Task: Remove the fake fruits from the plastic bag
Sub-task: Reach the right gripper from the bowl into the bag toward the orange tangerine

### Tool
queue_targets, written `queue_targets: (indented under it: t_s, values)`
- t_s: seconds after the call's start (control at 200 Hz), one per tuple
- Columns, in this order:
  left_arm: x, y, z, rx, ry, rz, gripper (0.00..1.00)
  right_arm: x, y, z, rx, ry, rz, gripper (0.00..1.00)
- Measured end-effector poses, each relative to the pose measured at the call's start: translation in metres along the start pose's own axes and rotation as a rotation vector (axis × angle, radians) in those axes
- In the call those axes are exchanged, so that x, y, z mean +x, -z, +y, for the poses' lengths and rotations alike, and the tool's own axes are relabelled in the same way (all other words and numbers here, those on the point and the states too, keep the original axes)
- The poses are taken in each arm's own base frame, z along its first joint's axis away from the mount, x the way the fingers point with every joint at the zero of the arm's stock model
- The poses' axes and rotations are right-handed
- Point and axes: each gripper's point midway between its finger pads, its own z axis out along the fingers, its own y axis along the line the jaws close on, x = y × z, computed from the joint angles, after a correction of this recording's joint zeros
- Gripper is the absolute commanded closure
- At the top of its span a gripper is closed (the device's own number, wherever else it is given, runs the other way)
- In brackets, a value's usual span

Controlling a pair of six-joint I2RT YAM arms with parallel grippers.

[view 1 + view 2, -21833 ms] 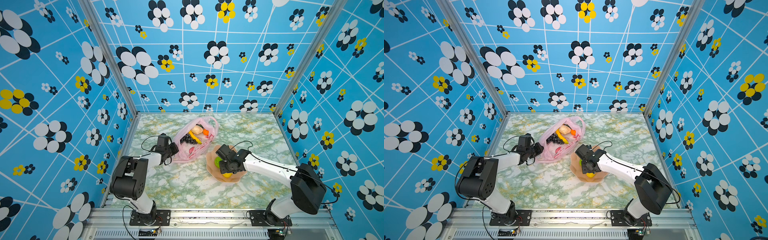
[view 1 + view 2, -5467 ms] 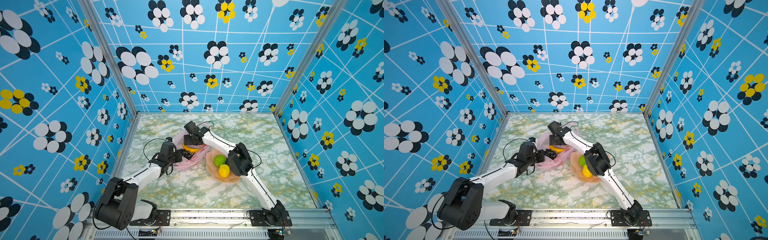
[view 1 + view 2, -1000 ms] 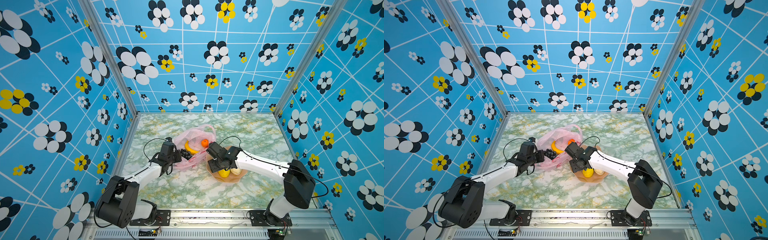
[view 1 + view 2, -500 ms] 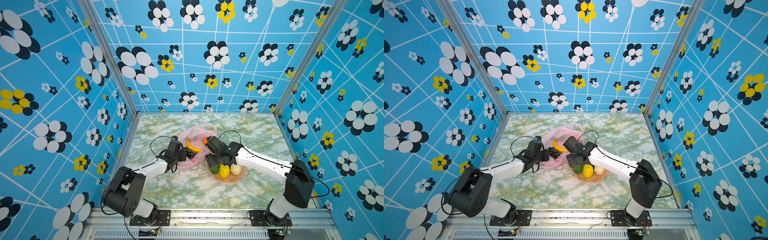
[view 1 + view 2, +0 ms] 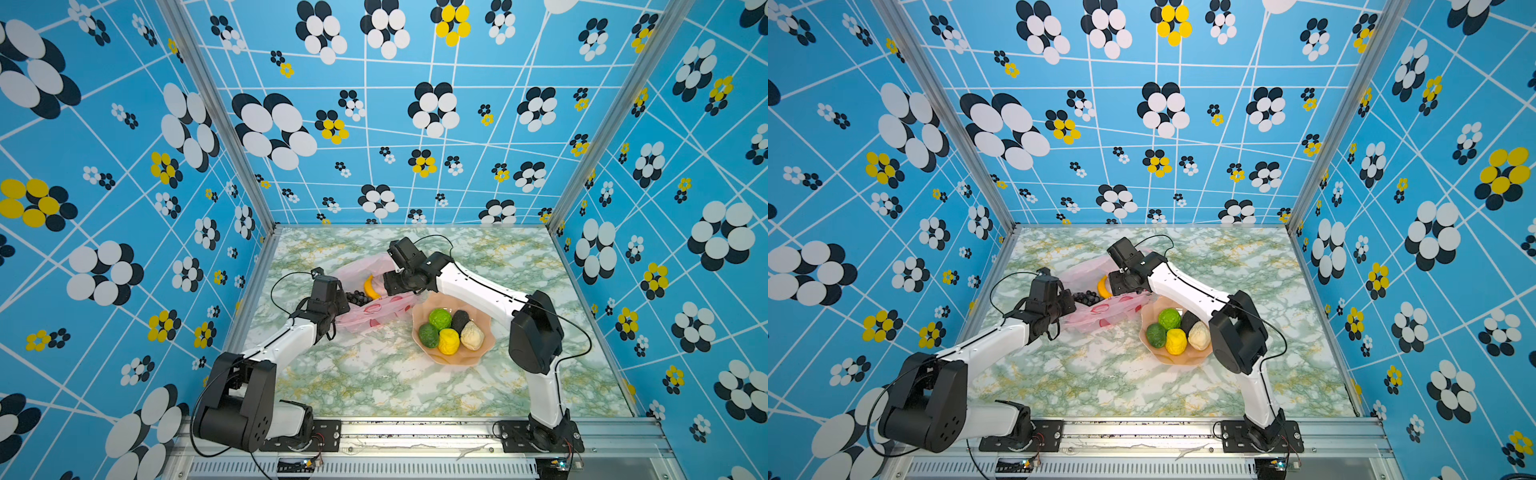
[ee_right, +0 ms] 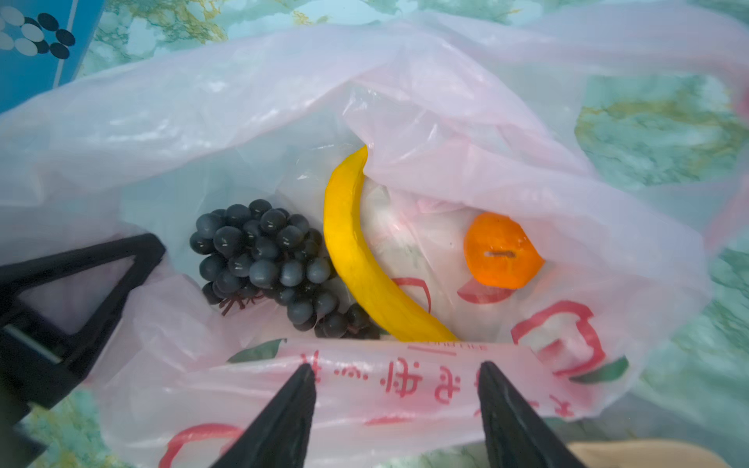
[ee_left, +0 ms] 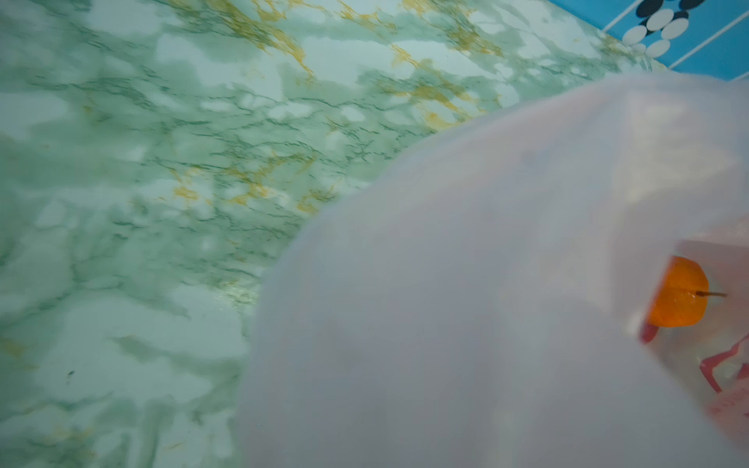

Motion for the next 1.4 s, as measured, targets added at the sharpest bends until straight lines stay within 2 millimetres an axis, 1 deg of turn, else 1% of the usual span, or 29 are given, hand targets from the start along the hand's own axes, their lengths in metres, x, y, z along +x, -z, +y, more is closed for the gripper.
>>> queue_targets:
  t_s: [0.095,0.17,0.27,0.375,0.535,0.6,0.69,0.775,0.925,1.005,1.17,1.24,1.3,1.4]
  values:
    - [0.001,0.01,0.02,-0.033,0.04,-0.027,1.0,-0.014,-0.019,0.008,-0.016,-0.003,-0.008,0.37]
    - [0.006,0.015,0.023,-0.032,0.04,-0.033,1.0,-0.02,-0.029,0.013,-0.025,-0.003,-0.008,0.38]
    - [0.011,0.016,0.014,-0.012,0.012,-0.029,1.0,-0.02,-0.034,0.014,-0.023,-0.002,0.002,0.38]
    - [0.024,0.014,-0.005,0.015,-0.05,0.004,1.0,-0.018,-0.035,0.011,-0.014,-0.004,0.016,0.38]
    - [0.044,0.004,-0.036,0.043,-0.17,0.069,1.0,-0.021,-0.035,-0.003,0.019,-0.018,0.013,0.4]
    - [0.049,-0.001,-0.043,0.044,-0.197,0.089,1.0,-0.021,-0.036,-0.011,0.042,-0.025,0.014,0.41]
    - [0.052,-0.008,-0.044,0.033,-0.207,0.111,1.0,-0.02,-0.041,-0.024,0.078,-0.032,0.024,0.42]
    - [0.055,-0.01,-0.043,0.025,-0.21,0.122,1.0,-0.019,-0.049,-0.03,0.099,-0.036,0.03,0.44]
    - [0.056,-0.011,-0.043,0.026,-0.211,0.13,1.0,-0.014,-0.065,-0.03,0.109,-0.03,0.053,0.49]
    - [0.059,-0.012,-0.045,0.033,-0.211,0.14,1.0,-0.019,-0.071,-0.029,0.109,-0.03,0.045,0.51]
    - [0.061,-0.013,-0.046,0.044,-0.211,0.151,1.0,-0.031,-0.074,-0.03,0.135,-0.03,0.022,0.56]
    - [0.061,-0.013,-0.046,0.045,-0.208,0.152,1.0,-0.035,-0.077,-0.031,0.146,-0.029,0.01,0.6]
    - [0.061,-0.013,-0.045,0.045,-0.205,0.153,1.0,-0.036,-0.079,-0.032,0.155,-0.027,0.009,0.65]
    - [0.059,-0.014,-0.043,0.046,-0.195,0.155,1.0,-0.036,-0.082,-0.034,0.167,-0.025,0.011,0.68]
